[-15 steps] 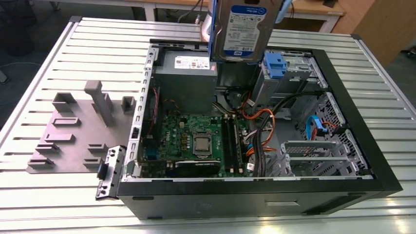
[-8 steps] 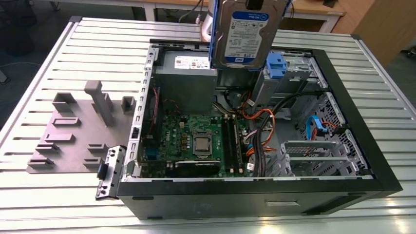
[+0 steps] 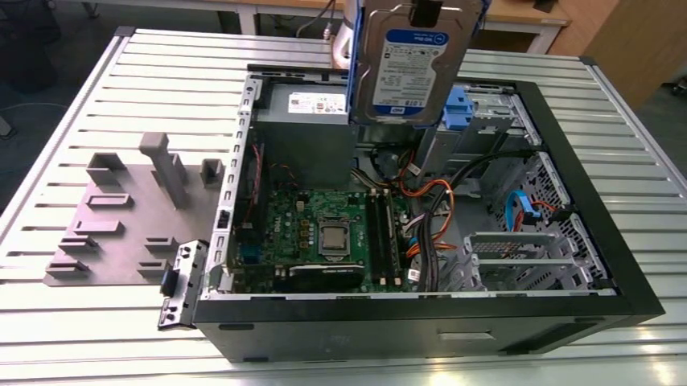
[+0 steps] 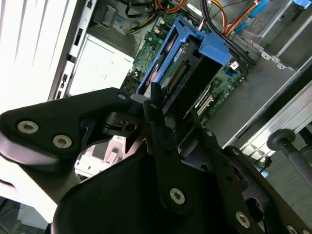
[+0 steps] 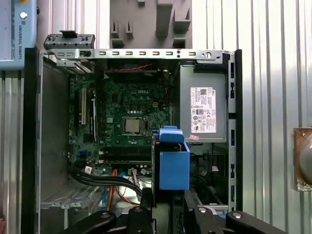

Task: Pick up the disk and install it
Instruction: 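Pick up the disk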

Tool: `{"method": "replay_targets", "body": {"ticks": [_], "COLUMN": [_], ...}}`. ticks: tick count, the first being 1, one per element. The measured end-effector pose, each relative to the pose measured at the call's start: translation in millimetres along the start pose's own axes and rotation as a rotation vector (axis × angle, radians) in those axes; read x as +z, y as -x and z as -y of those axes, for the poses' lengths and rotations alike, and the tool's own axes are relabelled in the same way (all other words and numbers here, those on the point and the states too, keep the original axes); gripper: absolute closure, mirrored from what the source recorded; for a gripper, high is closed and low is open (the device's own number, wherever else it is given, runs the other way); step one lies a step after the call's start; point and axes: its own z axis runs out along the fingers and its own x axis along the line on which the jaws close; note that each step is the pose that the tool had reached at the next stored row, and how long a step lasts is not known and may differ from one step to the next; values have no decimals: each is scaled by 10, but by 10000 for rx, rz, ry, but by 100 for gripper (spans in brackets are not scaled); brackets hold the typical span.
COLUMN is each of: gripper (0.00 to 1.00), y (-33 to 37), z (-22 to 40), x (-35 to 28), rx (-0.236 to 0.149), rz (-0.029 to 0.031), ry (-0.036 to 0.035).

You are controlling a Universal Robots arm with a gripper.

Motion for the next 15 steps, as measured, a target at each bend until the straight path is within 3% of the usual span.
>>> {"method": "replay_targets", "body": {"ticks": [9,15], "gripper": [65,65], "y": [-178,-262], "z": [4,5], "x": [-1,-2], "rx": [5,8], "rz": [-128,-217], "ry": [-3,-5]}}
